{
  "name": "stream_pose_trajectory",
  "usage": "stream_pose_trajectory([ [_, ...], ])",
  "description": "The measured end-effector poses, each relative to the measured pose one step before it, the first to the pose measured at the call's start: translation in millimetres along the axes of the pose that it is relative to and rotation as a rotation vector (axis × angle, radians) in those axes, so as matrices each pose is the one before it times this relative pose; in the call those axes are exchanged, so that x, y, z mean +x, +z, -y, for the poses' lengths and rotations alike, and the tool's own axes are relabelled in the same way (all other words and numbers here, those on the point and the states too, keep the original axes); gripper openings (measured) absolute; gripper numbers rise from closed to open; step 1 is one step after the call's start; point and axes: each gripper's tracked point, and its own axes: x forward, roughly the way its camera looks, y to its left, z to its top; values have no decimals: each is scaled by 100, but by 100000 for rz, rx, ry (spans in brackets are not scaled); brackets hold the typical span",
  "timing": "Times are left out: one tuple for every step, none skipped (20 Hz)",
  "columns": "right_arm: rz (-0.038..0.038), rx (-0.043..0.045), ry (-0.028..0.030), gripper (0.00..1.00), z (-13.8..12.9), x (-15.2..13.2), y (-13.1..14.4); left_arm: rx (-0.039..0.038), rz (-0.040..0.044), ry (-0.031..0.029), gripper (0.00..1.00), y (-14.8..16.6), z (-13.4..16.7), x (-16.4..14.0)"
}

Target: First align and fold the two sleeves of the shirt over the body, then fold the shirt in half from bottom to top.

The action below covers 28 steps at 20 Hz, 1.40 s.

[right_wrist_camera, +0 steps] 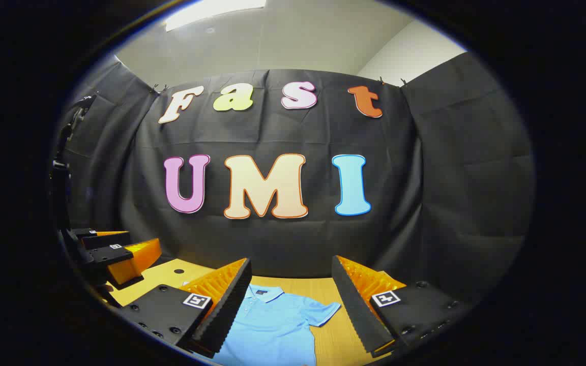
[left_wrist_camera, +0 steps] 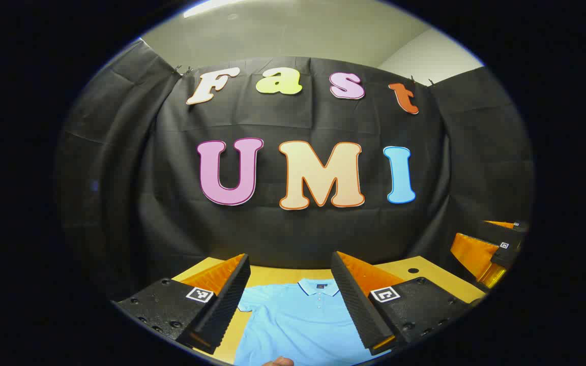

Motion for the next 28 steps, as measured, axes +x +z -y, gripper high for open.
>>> stream_pose_trajectory([
  [-111, 7, -20, 100, -57, 83, 2, 125, -7, -125, 96, -60, -33, 48],
  [72, -177, 116, 100, -148, 5, -25, 126, -162, 108, 95, -7, -102, -1],
  [-14, -352, 73, 100, -117, 98, 56, -50, -80, 91, 95, -42, -189, -8],
  [-168, -230, 130, 100, -85, 24, -164, -110, -23, -186, 95, 7, -78, 69],
  [-119, 90, 289, 100, -130, 97, -13, 178, -522, 207, 96, -232, -133, 9],
  [-158, 42, 87, 100, -148, 111, -65, 61, -67, 122, 95, -9, -181, 9],
  [-490, 114, 32, 100, -139, 95, 1, -76, -356, -4, 95, -98, -187, 71],
  [-381, 251, 103, 98, -187, 51, -227, 72, -123, 112, 96, -33, -132, 53],
  [-107, 138, 108, 98, -181, 100, 50, 242, 78, 59, 95, -9, -192, 7],
  [122, -200, 112, 98, -127, 128, 34, 291, 130, 247, 96, 88, -202, 11],
  [11, -598, 160, 98, -166, 142, 0, 28, 193, 271, 96, -127, -245, 56],
  [76, -561, 89, 98, -157, 145, -151, -146, -134, -14, 95, 1, -93, 174],
  [-218, -288, 271, 99, -188, 187, -59, -207, -23, 207, 95, -77, -203, 39],
  [-314, 91, 208, 99, -180, 145, -313, -90, -44, 30, 95, 30, -99, 78],
  [-434, 196, 10, 100, -104, 292, -149, 136, -94, 163, 96, -27, -195, 160],
  [-586, 5, -95, 100, -63, 367, -228, 53, 139, 61, 95, 108, -161, 75],
  [-689, -536, -108, 100, -19, 436, -218, -77, 16, -42, 95, -48, -157, 116],
  [-382, -1054, -452, 100, 92, 517, -334, -278, 239, -54, 96, 66, -102, 184],
  [142, -1066, -633, 100, 233, 623, -126, -364, 15, -228, 95, -18, -106, 92],
  [71, -980, -730, 98, 232, 828, -193, -56, -197, -295, 95, -108, -100, 117],
  [-523, -922, -805, 98, 270, 909, -377, 165, -246, 21, 95, -180, -170, 222],
  [-755, -729, -842, 99, 297, 1012, -529, -82, -169, -16, 96, -58, -271, 146],
  [-779, -626, -1057, 98, 365, 1002, -490, -203, -420, 83, 95, -172, -147, 164],
  [-761, -535, -1142, 98, 395, 972, -530, -397, -93, -99, 96, -18, -233, 219],
  [-884, -706, -945, 96, 309, 1086, -494, -75, -23, -86, 95, 38, -170, 105],
  [-966, -914, -1345, 99, 530, 1049, -730, 241, -7, 68, 96, -68, -274, 115],
  [-1357, -947, -1439, 99, 390, 1033, -723, 415, -107, -91, 96, -144, -265, 159],
  [-1537, -526, -1032, 99, 270, 1154, -968, 447, -88, 230, 95, 42, -348, 117],
])
